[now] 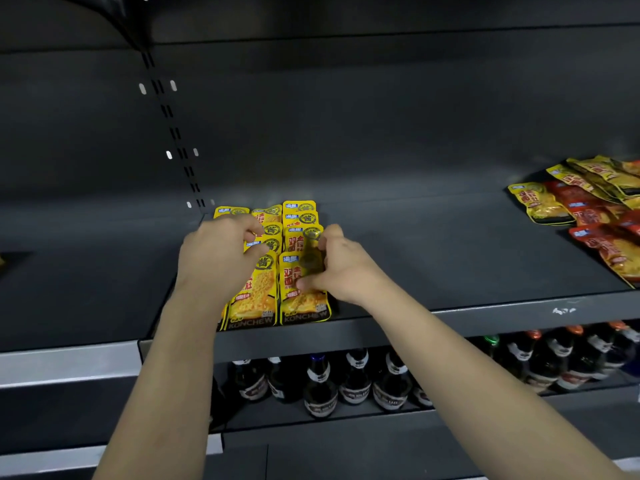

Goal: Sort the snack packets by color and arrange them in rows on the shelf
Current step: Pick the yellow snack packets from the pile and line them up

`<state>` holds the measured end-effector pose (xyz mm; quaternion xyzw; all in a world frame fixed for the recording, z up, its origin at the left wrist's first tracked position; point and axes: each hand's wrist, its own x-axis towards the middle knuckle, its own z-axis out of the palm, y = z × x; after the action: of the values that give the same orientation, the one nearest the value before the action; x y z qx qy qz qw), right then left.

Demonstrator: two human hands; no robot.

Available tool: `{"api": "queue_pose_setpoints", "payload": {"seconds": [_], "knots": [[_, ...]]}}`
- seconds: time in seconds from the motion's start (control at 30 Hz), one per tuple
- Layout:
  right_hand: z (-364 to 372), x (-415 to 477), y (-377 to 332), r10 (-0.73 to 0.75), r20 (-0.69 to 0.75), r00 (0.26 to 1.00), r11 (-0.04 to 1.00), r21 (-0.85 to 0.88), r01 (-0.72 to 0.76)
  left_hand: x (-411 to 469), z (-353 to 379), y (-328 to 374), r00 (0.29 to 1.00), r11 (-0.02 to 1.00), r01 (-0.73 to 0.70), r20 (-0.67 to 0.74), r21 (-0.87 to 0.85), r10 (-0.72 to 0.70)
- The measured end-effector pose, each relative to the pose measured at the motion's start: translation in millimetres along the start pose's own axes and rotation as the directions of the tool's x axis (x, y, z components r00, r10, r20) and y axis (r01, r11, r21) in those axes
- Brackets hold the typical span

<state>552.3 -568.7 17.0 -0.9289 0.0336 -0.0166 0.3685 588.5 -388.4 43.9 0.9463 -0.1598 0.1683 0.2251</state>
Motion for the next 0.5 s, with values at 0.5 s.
{"api": "queue_pose_setpoints", "payload": {"seconds": [0.5], "knots": [[-116, -28, 102, -0.116, -0.228, 0.967, 0.935, -0.353, 0.029, 31, 67, 117, 0.958, 0.963, -0.259, 0.145, 0.079, 0.246]]}}
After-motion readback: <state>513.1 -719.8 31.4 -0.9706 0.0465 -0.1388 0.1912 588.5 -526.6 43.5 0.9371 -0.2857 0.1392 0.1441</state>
